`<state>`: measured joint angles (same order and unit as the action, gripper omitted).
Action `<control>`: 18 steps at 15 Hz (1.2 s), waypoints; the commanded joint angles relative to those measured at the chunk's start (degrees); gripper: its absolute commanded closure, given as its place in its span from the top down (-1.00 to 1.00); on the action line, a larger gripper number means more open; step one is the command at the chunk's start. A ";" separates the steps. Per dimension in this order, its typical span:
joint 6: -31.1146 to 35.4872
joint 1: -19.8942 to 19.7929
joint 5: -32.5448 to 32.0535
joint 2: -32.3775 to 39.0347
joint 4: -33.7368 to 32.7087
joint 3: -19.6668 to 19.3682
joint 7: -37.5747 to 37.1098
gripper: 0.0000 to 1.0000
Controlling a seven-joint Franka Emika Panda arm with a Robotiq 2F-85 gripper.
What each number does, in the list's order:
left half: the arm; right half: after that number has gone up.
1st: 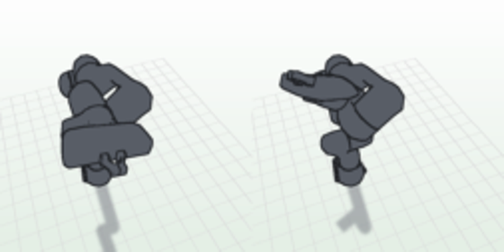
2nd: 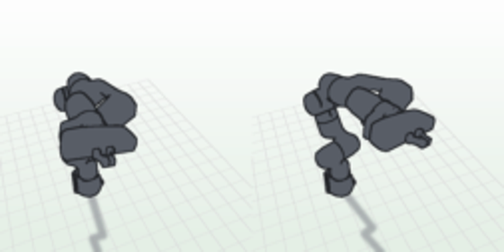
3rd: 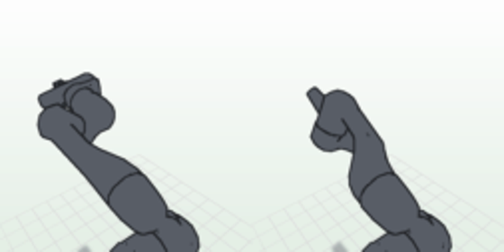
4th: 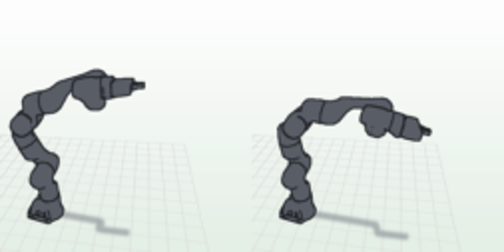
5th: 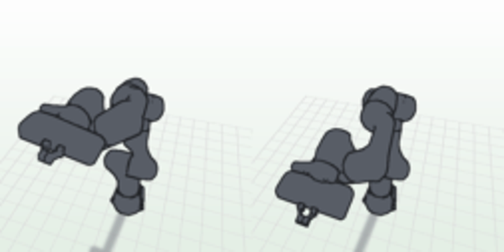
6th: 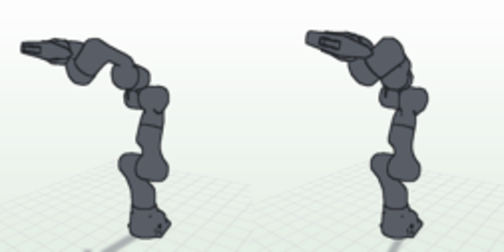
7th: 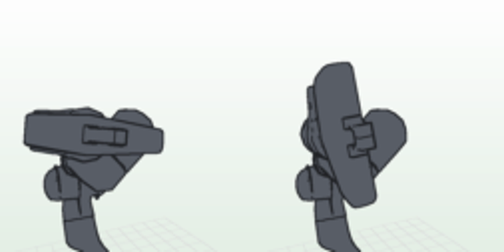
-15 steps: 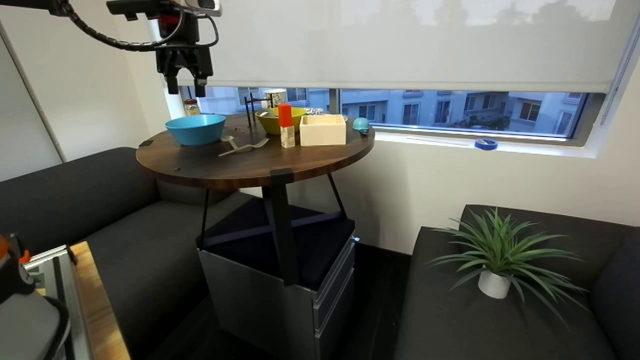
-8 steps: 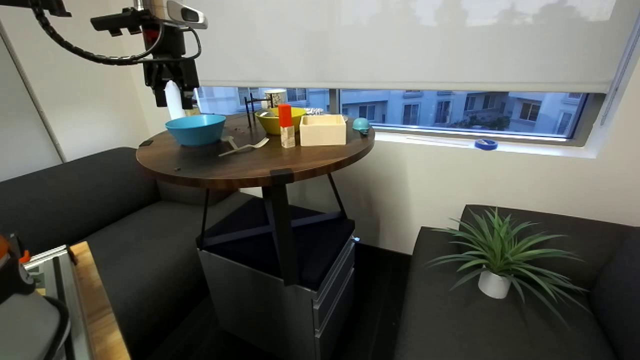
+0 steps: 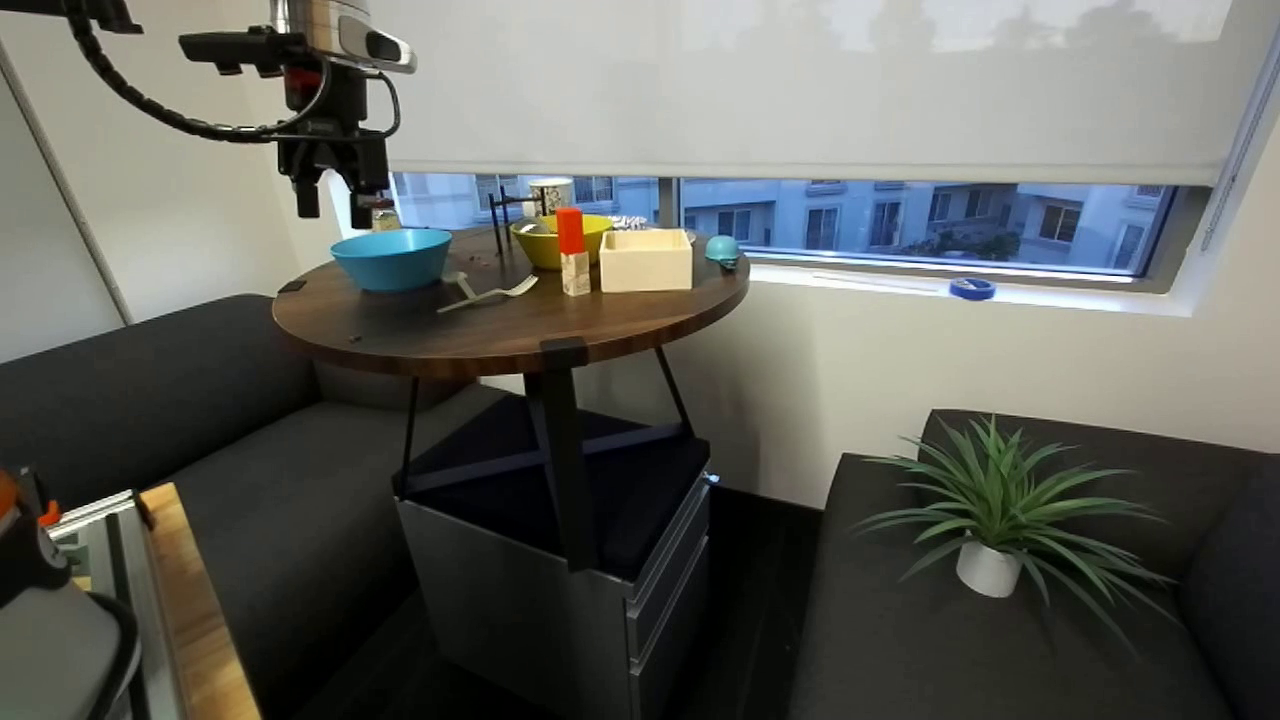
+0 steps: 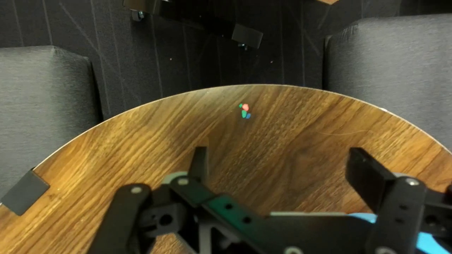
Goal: Put the objects from the table in the bowl
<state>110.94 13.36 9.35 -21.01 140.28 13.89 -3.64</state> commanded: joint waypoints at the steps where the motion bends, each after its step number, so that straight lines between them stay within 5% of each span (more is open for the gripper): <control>1: -4.53 0.24 2.72 1.64 0.25 -1.62 1.32 1.00; 18: -2.19 -2.80 3.24 17.05 -0.90 -3.38 0.04 1.00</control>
<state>108.12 10.69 10.71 -6.32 140.65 10.82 -3.29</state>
